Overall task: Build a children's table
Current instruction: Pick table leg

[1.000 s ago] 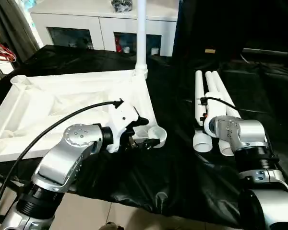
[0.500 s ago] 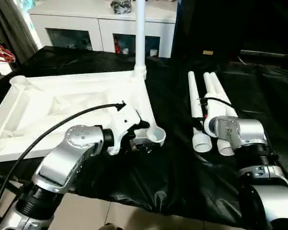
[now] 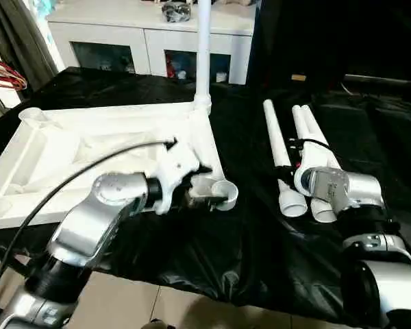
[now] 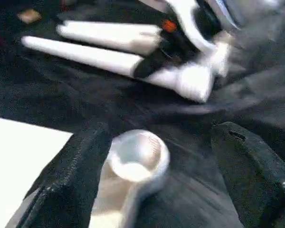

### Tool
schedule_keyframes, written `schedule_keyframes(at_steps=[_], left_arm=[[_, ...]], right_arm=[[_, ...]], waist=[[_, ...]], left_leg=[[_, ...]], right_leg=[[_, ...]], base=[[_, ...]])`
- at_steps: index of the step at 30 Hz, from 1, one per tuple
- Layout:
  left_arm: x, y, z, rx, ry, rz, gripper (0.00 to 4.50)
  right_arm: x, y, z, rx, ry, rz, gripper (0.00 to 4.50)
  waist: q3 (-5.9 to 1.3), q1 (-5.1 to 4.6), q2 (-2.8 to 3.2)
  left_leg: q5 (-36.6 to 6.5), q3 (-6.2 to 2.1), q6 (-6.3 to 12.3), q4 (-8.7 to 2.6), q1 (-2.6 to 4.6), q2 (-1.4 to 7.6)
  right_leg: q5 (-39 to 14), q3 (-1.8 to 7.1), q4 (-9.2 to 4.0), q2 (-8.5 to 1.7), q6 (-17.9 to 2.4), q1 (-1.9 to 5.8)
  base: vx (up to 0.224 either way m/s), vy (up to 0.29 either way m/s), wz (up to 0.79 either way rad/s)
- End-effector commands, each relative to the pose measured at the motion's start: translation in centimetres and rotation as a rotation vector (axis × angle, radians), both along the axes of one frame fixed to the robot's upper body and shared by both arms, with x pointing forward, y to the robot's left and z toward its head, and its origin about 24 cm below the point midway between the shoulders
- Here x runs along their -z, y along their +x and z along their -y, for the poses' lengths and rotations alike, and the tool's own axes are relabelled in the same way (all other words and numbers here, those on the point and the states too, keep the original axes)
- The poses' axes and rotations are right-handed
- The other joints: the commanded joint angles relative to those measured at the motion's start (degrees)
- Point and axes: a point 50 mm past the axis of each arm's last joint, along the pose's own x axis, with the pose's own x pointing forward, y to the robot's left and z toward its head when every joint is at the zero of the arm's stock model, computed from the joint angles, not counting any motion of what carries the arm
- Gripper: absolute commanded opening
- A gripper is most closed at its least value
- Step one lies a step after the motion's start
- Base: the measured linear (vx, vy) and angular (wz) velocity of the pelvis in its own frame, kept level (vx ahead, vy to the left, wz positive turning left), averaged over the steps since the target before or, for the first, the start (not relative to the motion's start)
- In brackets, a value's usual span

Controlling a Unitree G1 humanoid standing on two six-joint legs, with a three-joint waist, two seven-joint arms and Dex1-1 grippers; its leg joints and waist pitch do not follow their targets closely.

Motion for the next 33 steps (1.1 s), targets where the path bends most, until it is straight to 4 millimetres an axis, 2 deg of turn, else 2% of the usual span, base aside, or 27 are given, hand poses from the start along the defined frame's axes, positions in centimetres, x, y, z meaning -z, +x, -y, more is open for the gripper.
schedule_keyframes(at_steps=[1,2,3,4,5,6,7,9,10,11,12,13,14,15,18,20,23,26,27,29,32,33], left_arm=[[-0.5,0.7,-0.2,-0.048,-0.012,0.030,3.84],[-0.6,0.9,-0.1,-0.059,-0.025,0.033,3.84],[-0.6,0.9,-0.1,-0.059,-0.025,0.033,3.84],[-1.0,1.4,0.1,-0.093,-0.067,0.037,3.84],[-1.5,2.1,0.4,-0.147,-0.130,0.038,3.84],[-1.5,2.1,0.4,-0.147,-0.130,0.038,3.84],[-2.0,2.8,0.8,-0.196,-0.195,0.028,3.84],[-2.6,3.5,1.7,-0.231,-0.318,-0.036,3.84],[-3.0,3.7,2.4,-0.232,-0.392,-0.082,3.84],[-3.1,3.8,2.6,-0.229,-0.413,-0.096,3.84],[-3.7,4.0,3.9,-0.210,-0.522,-0.175,3.84],[-3.9,4.1,4.4,-0.206,-0.566,-0.211,3.84],[-4.0,4.4,4.9,-0.209,-0.599,-0.252,3.84],[-4.0,4.4,5.0,-0.210,-0.607,-0.262,3.84],[-4.3,4.7,5.9,-0.205,-0.659,-0.326,3.84],[-4.6,4.8,6.4,-0.192,-0.703,-0.363,3.84],[-5.8,4.6,6.9,-0.141,-0.819,-0.433,3.84],[-6.3,4.5,7.0,-0.123,-0.855,-0.455,3.84],[-6.5,4.4,7.1,-0.108,-0.870,-0.467,3.84],[-6.7,4.2,7.1,-0.101,-0.879,-0.477,3.55],[-6.7,4.2,7.1,-0.119,-0.880,-0.474,3.48],[-6.6,4.4,7.0,-0.162,-0.878,-0.473,3.30]], right_arm=[[-0.4,0.1,0.1,0.004,0.055,0.053,1.87],[-0.5,0.1,0.1,0.005,0.071,0.067,1.87],[-0.5,0.1,0.1,0.005,0.071,0.067,1.87],[-1.1,0.1,0.0,-0.013,0.112,0.131,1.87],[-1.7,0.1,0.0,-0.030,0.168,0.193,1.86],[-1.7,0.1,0.0,-0.030,0.168,0.193,1.86],[-2.4,0.1,0.0,-0.056,0.219,0.258,1.86],[-3.8,-0.4,-0.4,-0.136,0.307,0.375,1.86],[-4.7,-0.8,-0.7,-0.197,0.360,0.453,1.86],[-5.0,-1.0,-0.8,-0.216,0.374,0.477,1.86],[-6.3,-2.1,-1.4,-0.326,0.459,0.571,1.86],[-6.8,-2.7,-1.7,-0.375,0.504,0.601,1.86],[-7.2,-3.1,-1.8,-0.411,0.545,0.612,1.86],[-7.2,-3.2,-1.9,-0.421,0.555,0.616,1.86],[-7.8,-4.1,-2.2,-0.488,0.613,0.650,1.86],[-8.0,-4.6,-2.4,-0.525,0.638,0.666,1.86],[-8.1,-5.4,-2.7,-0.586,0.656,0.672,1.86],[-8.1,-5.6,-2.8,-0.602,0.654,0.674,1.86],[-8.0,-5.8,-3.0,-0.617,0.654,0.669,1.86],[-8.0,-6.0,-3.4,-0.642,0.639,0.660,1.86],[-8.0,-6.0,-3.7,-0.658,0.611,0.654,1.86],[-8.0,-6.0,-4.2,-0.671,0.573,0.648,1.86]], waist=[[-4.16,0.06,0.50],[-4.28,0.06,0.20],[-4.28,0.06,0.20],[-4.32,0.07,0.17],[-4.46,0.23,0.23],[-4.48,0.30,0.21],[-4.74,0.36,0.12],[-4.72,0.61,0.23],[-4.73,0.73,0.12],[-4.96,0.90,0.16],[-4.88,0.66,-0.02],[-4.78,1.00,-0.08],[-4.97,1.53,0.04],[-4.90,1.62,-0.08],[-4.53,1.91,0.20],[-4.52,2.10,0.11],[-4.46,2.22,0.12],[-4.35,2.26,0.06],[-4.33,2.21,-0.19],[-4.31,2.26,-0.16],[-4.35,2.17,-0.15],[-4.37,2.12,-0.43]], left_leg=[[-15.88,-1.71,-2.75,-3.84,1.47,2.68],[-14.63,-1.59,-2.30,-3.74,1.27,2.62],[-14.63,-1.59,-2.30,-3.74,1.27,2.62],[-13.14,-1.44,-1.62,-3.61,0.88,2.50],[-12.86,-1.45,-1.53,-3.48,1.14,2.65],[-11.84,-1.35,-0.90,-3.33,0.80,2.41],[-10.35,-1.20,-0.09,-3.27,0.77,2.46],[-9.22,-1.29,1.04,-3.17,0.44,2.55],[-8.72,-1.15,2.11,-3.12,0.45,2.52],[-8.18,-1.41,2.38,-3.06,0.47,2.82],[-7.49,-1.32,3.45,-3.15,0.12,2.73],[-7.39,-1.15,3.92,-2.96,0.14,2.54],[-6.88,-1.33,4.94,-2.84,0.46,2.87],[-6.36,-1.40,5.53,-2.97,0.12,2.76],[-8.87,-1.37,4.60,-3.04,0.56,2.70],[-9.56,-1.43,3.68,-3.13,0.69,2.67],[-9.98,-1.52,3.19,-3.20,0.62,2.74],[-10.24,-1.59,3.12,-3.30,0.57,2.76],[-10.28,-1.56,3.22,-3.29,0.56,2.71],[-10.02,-1.50,3.21,-3.23,0.44,2.60],[-9.27,-1.64,3.28,-3.30,0.24,2.58],[-9.38,-1.63,3.12,-3.27,0.35,2.68]], right_leg=[[-20.04,2.79,-5.01,-4.74,-8.19,2.25],[-18.39,2.80,-4.95,-4.68,-8.58,2.44],[-18.39,2.80,-4.95,-4.68,-8.58,2.44],[-16.96,2.79,-4.88,-4.67,-9.01,2.70],[-16.47,2.86,-4.83,-4.83,-9.17,2.55],[-15.19,2.81,-4.78,-4.67,-9.41,2.84],[-12.87,2.80,-4.65,-4.54,-10.05,2.87],[-10.45,2.71,-4.47,-4.59,-10.64,3.09],[-9.33,2.63,-4.57,-4.49,-10.91,3.17],[-8.29,2.63,-4.18,-4.76,-11.32,3.30],[-7.38,2.49,-4.11,-4.61,-12.17,3.35],[-7.34,2.53,-4.36,-4.58,-11.78,3.45],[-6.66,2.60,-4.31,-4.83,-12.52,3.27],[-7.31,2.42,-4.28,-4.69,-12.72,3.38],[-14.48,2.37,-5.29,-4.78,-10.90,2.95],[-17.71,2.30,-5.75,-4.74,-9.38,2.89],[-18.04,2.23,-5.78,-4.74,-9.27,2.88],[-18.75,2.24,-5.89,-4.77,-8.79,2.76],[-19.10,2.24,-5.98,-4.73,-8.54,2.73],[-20.08,2.25,-6.00,-4.86,-8.17,2.84],[-20.24,2.19,-6.06,-4.73,-7.17,2.91],[-20.31,2.24,-6.04,-4.75,-7.00,2.79]], base=[[0.000,0.000,0.00],[0.000,0.000,0.00],[0.000,0.000,0.00],[0.000,0.000,0.00],[0.000,0.000,0.00],[0.000,0.000,0.00],[0.000,0.000,0.00],[0.000,0.000,0.00],[0.000,0.000,0.00],[0.000,0.000,0.00],[0.000,0.000,0.00],[0.000,0.000,0.00],[0.000,0.000,0.00],[0.000,0.000,0.00],[0.000,0.000,0.00],[0.000,0.000,0.00],[0.000,0.000,0.00],[0.000,0.000,0.00],[0.000,0.000,0.00],[0.000,0.000,0.00],[0.000,0.000,0.00],[0.000,0.000,0.00]])
